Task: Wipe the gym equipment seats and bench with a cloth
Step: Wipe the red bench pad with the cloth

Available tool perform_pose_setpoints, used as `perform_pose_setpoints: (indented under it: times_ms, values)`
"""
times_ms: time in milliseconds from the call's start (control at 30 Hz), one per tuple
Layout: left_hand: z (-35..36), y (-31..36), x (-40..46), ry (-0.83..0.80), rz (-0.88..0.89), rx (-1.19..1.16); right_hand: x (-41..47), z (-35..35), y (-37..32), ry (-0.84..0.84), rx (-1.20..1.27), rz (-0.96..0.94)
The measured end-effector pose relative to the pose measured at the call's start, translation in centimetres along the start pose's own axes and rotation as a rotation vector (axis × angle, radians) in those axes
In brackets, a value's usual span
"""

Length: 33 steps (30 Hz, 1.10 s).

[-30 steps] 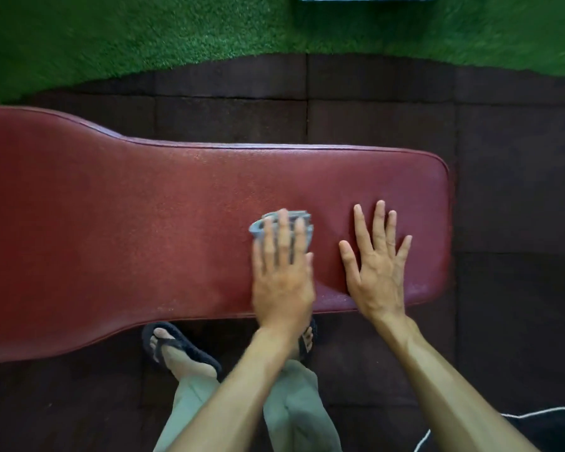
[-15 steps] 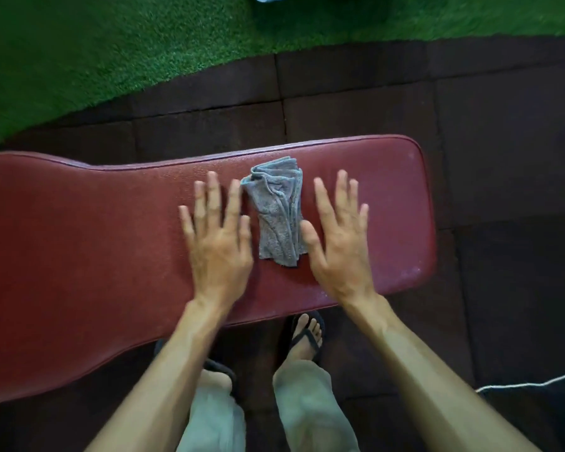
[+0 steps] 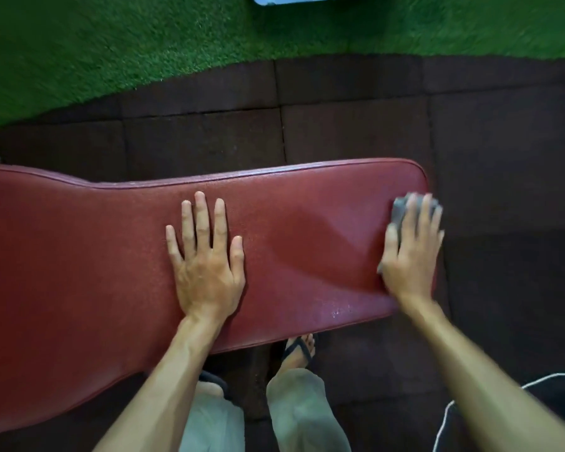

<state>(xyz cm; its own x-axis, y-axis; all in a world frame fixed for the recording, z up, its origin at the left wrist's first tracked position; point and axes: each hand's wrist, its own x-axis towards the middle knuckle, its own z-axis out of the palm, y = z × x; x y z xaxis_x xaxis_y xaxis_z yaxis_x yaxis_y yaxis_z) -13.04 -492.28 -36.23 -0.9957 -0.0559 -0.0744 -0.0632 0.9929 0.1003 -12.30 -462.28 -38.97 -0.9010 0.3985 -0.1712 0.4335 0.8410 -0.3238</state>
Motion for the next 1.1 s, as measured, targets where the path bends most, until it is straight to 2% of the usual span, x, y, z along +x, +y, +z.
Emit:
perform_pose_setpoints:
  times_ms: [67, 100, 200, 267, 300, 333, 400, 467, 533, 600, 633, 733, 800, 933, 1100]
  values:
    - [0.1, -0.1, 0.0, -0.006, 0.002, 0.022, 5.0, 0.3, -3.8, 0.110, 0.037, 0.037]
    - [0.2, -0.1, -0.1, -0.006, 0.006, 0.023, 5.5, 1.0, -6.4, 0.135, 0.030, -0.012]
    - [0.2, -0.1, -0.2, -0.001, 0.007, 0.023, -1.9, 2.8, -11.9, -0.013, -0.013, -0.424]
    - [0.1, -0.2, -0.2, -0.002, 0.012, 0.001, -8.3, 2.7, -9.8, -0.143, -0.032, -0.607]
    - [0.1, -0.2, -0.2, -0.004, 0.011, 0.001, -9.9, 2.4, -7.3, -0.158, -0.044, -0.603]
    - [0.2, -0.2, -0.2, -0.007, 0.008, 0.008, -10.2, 1.9, -4.5, -0.149, -0.060, -0.519]
    - [0.3, -0.1, -0.2, -0.005, 0.005, 0.016, -7.5, 0.7, 0.1, -0.095, -0.044, -0.206]
    - [0.5, -0.1, -0.1, -0.010, 0.005, 0.034, -2.4, 0.0, 1.2, 0.001, 0.004, 0.036]
    - [0.5, -0.1, -0.2, -0.016, 0.000, 0.044, 2.6, 0.0, -1.3, 0.087, 0.066, 0.114]
    - [0.4, -0.1, -0.3, -0.010, 0.004, 0.051, 4.9, 0.9, -5.2, 0.154, 0.064, 0.046]
    - [0.5, 0.0, -0.3, -0.007, 0.007, 0.059, 4.6, 1.3, -7.2, 0.154, 0.040, -0.051]
    - [0.4, -0.1, -0.2, -0.013, 0.004, 0.061, -1.9, 2.4, -10.6, 0.014, 0.004, -0.389]
    - [0.4, -0.2, -0.3, -0.019, 0.005, 0.054, -6.8, 2.6, -9.8, -0.078, 0.018, -0.495]
    - [0.4, -0.2, -0.1, -0.026, 0.014, 0.049, -10.2, 2.5, -6.3, -0.072, 0.072, -0.510]
    - [-0.7, -0.3, 0.0, -0.129, 0.019, 0.004, -11.3, 0.2, -6.4, -0.168, 0.361, -0.277]
